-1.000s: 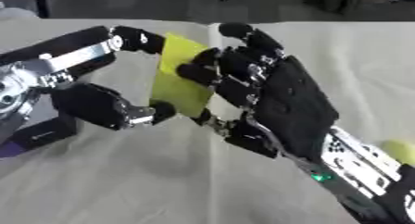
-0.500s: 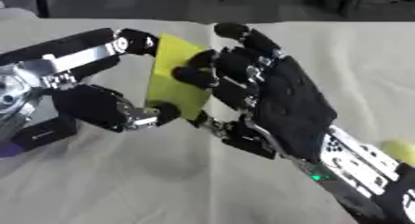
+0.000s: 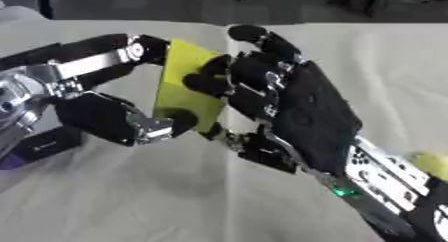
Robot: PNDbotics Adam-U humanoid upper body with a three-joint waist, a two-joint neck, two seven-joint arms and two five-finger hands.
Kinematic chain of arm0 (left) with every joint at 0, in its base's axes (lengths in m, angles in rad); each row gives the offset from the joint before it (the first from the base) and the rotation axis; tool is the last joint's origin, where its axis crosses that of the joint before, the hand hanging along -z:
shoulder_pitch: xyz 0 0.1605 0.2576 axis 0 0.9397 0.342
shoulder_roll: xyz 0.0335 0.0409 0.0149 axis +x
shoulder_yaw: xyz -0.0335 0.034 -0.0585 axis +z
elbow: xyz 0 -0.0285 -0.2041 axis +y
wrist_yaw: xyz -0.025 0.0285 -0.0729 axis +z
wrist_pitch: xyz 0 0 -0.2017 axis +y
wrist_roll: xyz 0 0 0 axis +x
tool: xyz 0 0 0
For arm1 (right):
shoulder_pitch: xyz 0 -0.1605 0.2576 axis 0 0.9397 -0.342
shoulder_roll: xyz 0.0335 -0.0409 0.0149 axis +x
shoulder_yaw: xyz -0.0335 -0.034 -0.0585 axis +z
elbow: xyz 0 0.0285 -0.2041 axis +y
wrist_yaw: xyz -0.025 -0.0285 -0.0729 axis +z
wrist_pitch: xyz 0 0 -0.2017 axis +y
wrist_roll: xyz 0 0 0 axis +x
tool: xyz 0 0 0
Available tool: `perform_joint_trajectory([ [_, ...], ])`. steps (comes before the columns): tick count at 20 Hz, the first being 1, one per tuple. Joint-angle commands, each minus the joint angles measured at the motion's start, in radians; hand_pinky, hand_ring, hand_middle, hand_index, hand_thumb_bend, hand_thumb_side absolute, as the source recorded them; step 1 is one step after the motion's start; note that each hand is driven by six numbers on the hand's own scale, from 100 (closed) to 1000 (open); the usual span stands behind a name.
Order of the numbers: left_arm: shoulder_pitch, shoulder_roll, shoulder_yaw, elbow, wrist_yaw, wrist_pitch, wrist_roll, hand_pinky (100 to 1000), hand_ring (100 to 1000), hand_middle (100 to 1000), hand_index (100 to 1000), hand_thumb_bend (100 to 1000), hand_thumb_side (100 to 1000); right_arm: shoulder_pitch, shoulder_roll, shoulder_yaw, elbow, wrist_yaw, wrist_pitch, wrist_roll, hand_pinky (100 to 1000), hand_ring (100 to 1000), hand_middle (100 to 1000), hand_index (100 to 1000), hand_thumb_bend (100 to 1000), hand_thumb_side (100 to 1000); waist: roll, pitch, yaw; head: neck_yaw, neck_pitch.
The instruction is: Pick up the objects with one hand, pass them to the other hand, and then place them into the box on the other side of the table.
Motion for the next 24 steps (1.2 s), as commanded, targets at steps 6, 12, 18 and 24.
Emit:
perform_joint_trajectory([
  [6,-0.019,0.000,0.006,-0.013,0.113,0.032,0.130,911,786,601,681,100,367,-0.017,-0.007,-0.005,-0.015,-0.011,0.000,0.000,778,436,458,547,435,100,-0.002,-0.018,-0.001,0.003,-0.007],
  [12,-0.013,0.003,0.007,-0.013,0.210,0.061,0.216,822,651,470,500,100,441,-0.012,-0.014,-0.003,-0.015,-0.002,-0.002,0.004,806,501,527,608,499,100,-0.002,-0.019,-0.001,0.003,-0.008],
  [18,0.005,0.021,0.020,-0.013,0.297,0.090,0.321,791,561,379,377,100,390,-0.001,-0.040,-0.004,-0.015,0.020,0.016,0.019,850,649,673,689,621,100,-0.003,-0.022,-0.005,0.006,-0.005],
  [24,0.040,0.050,0.041,-0.013,0.350,0.110,0.408,777,500,308,292,100,338,0.010,-0.067,-0.008,-0.015,0.041,0.045,0.042,868,723,758,742,653,100,-0.005,-0.024,-0.009,0.006,-0.005],
])
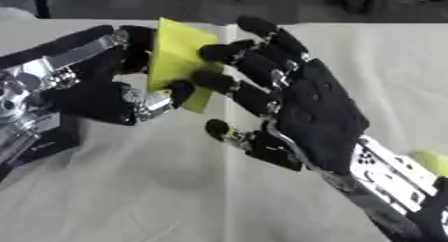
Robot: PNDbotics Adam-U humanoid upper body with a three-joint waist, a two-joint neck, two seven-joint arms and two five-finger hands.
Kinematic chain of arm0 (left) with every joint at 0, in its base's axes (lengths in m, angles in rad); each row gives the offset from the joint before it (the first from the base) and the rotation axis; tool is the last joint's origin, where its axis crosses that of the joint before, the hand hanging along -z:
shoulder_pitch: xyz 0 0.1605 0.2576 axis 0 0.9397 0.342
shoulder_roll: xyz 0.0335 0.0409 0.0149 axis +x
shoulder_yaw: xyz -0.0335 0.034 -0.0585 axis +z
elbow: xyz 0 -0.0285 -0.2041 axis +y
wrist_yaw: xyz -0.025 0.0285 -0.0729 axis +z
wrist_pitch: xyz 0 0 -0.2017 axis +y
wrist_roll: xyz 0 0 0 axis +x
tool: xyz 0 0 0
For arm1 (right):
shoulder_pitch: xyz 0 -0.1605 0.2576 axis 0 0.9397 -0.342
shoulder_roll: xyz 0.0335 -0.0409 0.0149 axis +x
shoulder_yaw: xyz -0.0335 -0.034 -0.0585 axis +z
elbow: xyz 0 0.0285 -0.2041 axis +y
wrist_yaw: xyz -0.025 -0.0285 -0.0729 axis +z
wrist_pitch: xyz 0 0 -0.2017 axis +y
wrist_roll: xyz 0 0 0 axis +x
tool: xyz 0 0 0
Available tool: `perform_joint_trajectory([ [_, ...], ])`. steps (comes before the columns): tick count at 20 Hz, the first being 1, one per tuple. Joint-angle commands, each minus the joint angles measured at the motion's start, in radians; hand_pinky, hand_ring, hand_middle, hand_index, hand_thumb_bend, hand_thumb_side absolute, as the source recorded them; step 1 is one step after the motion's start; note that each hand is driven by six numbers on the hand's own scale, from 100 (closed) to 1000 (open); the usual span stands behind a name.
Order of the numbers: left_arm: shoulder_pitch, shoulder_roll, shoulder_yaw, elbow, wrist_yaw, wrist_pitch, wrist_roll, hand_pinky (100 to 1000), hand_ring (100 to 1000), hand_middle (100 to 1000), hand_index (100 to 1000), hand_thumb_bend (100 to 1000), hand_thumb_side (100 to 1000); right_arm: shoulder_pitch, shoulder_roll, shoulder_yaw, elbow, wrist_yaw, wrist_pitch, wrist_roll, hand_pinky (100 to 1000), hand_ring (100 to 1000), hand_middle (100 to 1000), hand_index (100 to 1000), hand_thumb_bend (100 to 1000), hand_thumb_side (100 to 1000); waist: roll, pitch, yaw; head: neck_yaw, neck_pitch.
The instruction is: Pick up the objects with one hand, pass them to the other hand, and then place them into the box on the other side of the table.
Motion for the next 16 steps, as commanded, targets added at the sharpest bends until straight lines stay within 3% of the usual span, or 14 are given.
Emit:
perform_joint_trajectory([
  [1,0.001,0.042,0.043,-0.012,0.027,0.001,0.046,776,496,304,288,100,333,-0.001,-0.038,-0.002,-0.010,0.015,0.009,0.013,872,738,774,754,656,100,0.000,-0.024,-0.001,0.002,-0.007],
  [7,0.052,0.077,0.081,-0.012,0.053,-0.010,0.105,775,491,301,286,100,333,0.010,-0.060,-0.007,-0.010,0.021,0.009,0.026,882,772,813,779,660,100,-0.001,-0.025,-0.003,0.009,-0.008],
  [12,0.134,0.147,0.154,-0.012,0.063,-0.010,0.192,774,494,308,298,100,342,0.026,-0.099,-0.025,-0.010,0.012,0.007,0.019,889,781,818,783,642,100,-0.001,-0.025,-0.004,0.050,-0.005],
  [13,0.151,0.164,0.170,-0.010,0.064,-0.009,0.211,776,496,313,303,100,337,0.030,-0.108,-0.031,-0.010,0.007,0.008,0.018,889,781,819,785,585,100,-0.001,-0.025,-0.004,0.059,-0.006],
  [14,0.168,0.181,0.185,-0.005,0.060,-0.009,0.230,776,497,311,301,100,333,0.036,-0.118,-0.040,-0.010,-0.003,0.011,0.019,890,782,820,785,628,100,-0.002,-0.025,-0.004,0.068,-0.006],
  [16,0.196,0.204,0.212,0.019,0.063,-0.015,0.265,776,499,312,302,100,323,0.046,-0.137,-0.059,-0.010,-0.021,0.018,0.023,892,785,823,791,616,100,-0.003,-0.025,-0.004,0.082,-0.009],
])
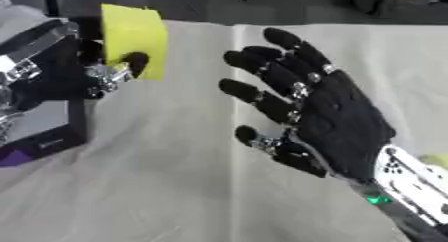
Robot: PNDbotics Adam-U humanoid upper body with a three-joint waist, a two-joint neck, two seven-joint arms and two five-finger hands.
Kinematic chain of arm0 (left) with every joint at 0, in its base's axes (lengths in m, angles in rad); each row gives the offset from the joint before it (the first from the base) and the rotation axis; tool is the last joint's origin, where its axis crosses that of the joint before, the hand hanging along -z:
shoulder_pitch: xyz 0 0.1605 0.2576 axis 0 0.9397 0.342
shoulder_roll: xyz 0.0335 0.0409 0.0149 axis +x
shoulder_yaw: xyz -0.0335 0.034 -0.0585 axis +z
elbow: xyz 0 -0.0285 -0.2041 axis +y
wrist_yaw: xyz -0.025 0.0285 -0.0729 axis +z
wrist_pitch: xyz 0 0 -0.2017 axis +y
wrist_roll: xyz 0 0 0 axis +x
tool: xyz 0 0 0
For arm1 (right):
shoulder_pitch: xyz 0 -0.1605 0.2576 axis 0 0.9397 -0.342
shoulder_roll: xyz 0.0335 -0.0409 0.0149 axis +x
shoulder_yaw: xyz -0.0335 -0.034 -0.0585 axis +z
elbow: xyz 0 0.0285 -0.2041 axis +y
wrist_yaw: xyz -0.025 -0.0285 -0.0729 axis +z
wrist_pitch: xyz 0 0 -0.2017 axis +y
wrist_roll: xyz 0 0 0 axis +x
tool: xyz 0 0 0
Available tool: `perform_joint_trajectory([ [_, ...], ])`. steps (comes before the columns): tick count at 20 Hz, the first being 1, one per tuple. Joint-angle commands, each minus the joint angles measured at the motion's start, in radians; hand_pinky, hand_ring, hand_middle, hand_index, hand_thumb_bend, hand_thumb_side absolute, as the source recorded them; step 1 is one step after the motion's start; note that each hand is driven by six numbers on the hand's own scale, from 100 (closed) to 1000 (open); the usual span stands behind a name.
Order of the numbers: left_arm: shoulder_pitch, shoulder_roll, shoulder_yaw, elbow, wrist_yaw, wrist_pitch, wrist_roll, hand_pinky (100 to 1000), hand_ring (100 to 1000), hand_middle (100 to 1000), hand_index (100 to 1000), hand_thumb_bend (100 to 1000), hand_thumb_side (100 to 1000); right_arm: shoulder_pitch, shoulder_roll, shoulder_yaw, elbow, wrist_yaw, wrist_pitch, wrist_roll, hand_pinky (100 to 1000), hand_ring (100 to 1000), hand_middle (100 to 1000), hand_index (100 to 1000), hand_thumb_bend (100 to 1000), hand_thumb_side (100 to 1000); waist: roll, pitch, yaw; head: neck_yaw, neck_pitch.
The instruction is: Pick up the objects with one hand, pass them to the other hand, and then place them into the box on the other side of the table.
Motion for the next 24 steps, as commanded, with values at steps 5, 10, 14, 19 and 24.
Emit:
perform_joint_trajectory([
  [5,0.060,0.102,0.085,0.089,-0.012,-0.026,0.096,774,503,314,306,100,292,0.023,-0.081,-0.096,-0.010,-0.066,0.015,0.010,899,810,845,820,501,100,-0.008,-0.026,-0.001,0.057,-0.018],
  [10,0.088,0.118,0.120,0.195,-0.037,-0.041,0.131,773,506,319,313,100,270,0.053,-0.106,-0.149,-0.010,-0.126,-0.001,0.052,906,827,858,856,462,100,-0.015,-0.024,0.000,0.092,-0.024],
  [14,0.094,0.119,0.139,0.292,-0.065,-0.051,0.146,773,513,326,325,100,245,0.082,-0.117,-0.208,-0.010,-0.155,0.061,0.071,901,822,851,851,514,100,-0.020,-0.023,-0.002,0.120,-0.028],
  [19,0.099,0.119,0.153,0.382,-0.111,-0.049,0.133,771,525,341,348,100,200,0.107,-0.120,-0.279,-0.010,-0.162,0.155,0.042,892,806,841,836,545,100,-0.025,-0.020,-0.004,0.142,-0.033],
  [24,0.105,0.124,0.171,0.451,-0.165,-0.037,0.119,766,533,355,371,100,157,0.122,-0.124,-0.321,-0.010,-0.153,0.196,0.007,890,803,838,832,554,100,-0.026,-0.017,-0.005,0.161,-0.033],
])
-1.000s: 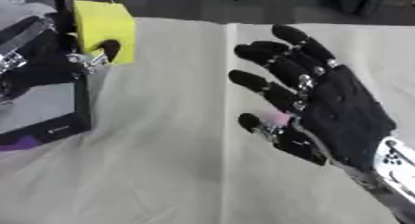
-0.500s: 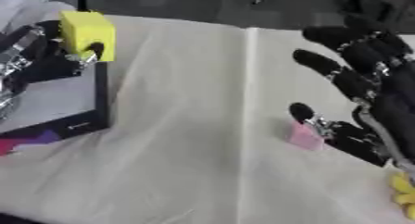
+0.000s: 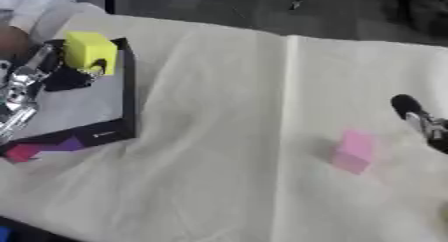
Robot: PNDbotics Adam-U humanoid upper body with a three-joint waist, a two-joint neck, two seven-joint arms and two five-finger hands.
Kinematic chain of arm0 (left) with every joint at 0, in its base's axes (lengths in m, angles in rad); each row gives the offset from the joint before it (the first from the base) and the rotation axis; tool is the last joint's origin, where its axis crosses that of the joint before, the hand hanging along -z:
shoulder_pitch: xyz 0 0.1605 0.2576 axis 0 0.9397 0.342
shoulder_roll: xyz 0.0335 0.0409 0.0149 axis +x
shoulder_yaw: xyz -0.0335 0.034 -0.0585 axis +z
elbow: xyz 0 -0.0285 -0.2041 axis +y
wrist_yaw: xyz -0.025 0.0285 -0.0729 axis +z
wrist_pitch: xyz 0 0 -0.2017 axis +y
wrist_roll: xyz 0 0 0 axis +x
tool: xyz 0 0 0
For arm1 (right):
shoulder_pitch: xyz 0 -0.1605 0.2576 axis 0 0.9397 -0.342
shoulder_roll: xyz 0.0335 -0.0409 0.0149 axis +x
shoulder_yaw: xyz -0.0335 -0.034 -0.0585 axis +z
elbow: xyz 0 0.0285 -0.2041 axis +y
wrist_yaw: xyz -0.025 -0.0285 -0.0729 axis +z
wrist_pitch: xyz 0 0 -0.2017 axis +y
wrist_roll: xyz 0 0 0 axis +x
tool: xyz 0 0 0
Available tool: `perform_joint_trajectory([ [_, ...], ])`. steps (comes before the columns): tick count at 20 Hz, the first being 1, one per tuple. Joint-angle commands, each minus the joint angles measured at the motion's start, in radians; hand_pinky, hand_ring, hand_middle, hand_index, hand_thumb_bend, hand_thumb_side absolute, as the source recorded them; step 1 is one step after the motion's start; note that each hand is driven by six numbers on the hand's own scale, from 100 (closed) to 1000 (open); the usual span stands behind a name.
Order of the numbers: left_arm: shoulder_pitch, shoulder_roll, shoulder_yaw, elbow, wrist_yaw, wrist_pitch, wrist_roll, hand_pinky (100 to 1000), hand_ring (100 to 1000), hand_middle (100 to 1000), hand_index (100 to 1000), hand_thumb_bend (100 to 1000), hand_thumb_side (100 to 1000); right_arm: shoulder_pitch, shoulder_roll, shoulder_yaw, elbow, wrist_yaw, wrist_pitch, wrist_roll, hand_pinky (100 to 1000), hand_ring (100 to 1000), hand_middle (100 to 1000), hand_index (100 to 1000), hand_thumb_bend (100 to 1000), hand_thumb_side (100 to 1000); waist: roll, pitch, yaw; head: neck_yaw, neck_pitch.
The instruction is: Pick up the objects with one hand, pass them to the other hand, and then place them into the box on the other side of the table.
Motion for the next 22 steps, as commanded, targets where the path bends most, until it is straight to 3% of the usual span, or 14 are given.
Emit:
perform_joint_trajectory([
  [1,-0.004,0.046,0.028,0.028,-0.040,0.007,-0.009,766,536,360,379,100,141,-0.002,-0.037,-0.037,-0.010,0.003,0.023,-0.020,890,803,837,831,553,100,0.002,-0.017,0.000,0.012,-0.009],
  [7,0.006,0.058,0.046,0.064,-0.107,0.046,-0.041,783,570,414,444,100,100,0.009,-0.040,-0.054,-0.010,0.008,0.038,-0.039,891,803,838,830,552,100,0.002,-0.016,0.003,0.029,-0.005],
  [10,0.010,0.064,0.043,0.068,-0.147,0.066,-0.105,858,698,590,664,119,100,0.012,-0.039,-0.062,-0.010,0.012,0.045,-0.043,891,803,838,830,554,100,0.002,-0.016,0.003,0.034,-0.005],
  [11,0.011,0.065,0.043,0.068,-0.168,0.071,-0.130,894,768,682,762,191,100,0.012,-0.038,-0.064,-0.010,0.013,0.047,-0.044,891,803,838,830,554,100,0.002,-0.016,0.003,0.035,-0.004],
  [13,0.011,0.066,0.042,0.067,-0.222,0.085,-0.188,953,840,754,830,372,108,0.015,-0.037,-0.068,-0.010,0.014,0.050,-0.046,891,802,838,830,553,100,0.001,-0.016,0.003,0.035,-0.003],
  [14,0.011,0.067,0.039,0.068,-0.255,0.092,-0.224,978,859,765,848,492,230,0.015,-0.037,-0.069,-0.010,0.014,0.051,-0.047,891,802,838,830,553,100,0.001,-0.016,0.002,0.034,-0.004],
  [16,0.010,0.068,0.038,0.070,-0.329,0.100,-0.300,1000,889,789,879,634,359,0.016,-0.037,-0.071,-0.010,0.015,0.052,-0.049,890,801,838,831,552,100,0.001,-0.016,0.001,0.029,-0.005],
  [18,0.008,0.067,0.044,0.072,-0.402,0.109,-0.363,1000,916,812,905,695,403,0.018,-0.036,-0.072,-0.010,0.014,0.053,-0.051,890,801,838,831,548,100,0.002,-0.016,0.001,0.024,-0.008],
  [22,0.004,0.065,0.066,0.071,-0.511,0.139,-0.422,1000,950,841,936,716,422,0.024,-0.037,-0.075,-0.010,0.015,0.055,-0.056,890,800,839,831,546,100,0.003,-0.016,-0.001,0.009,-0.011],
])
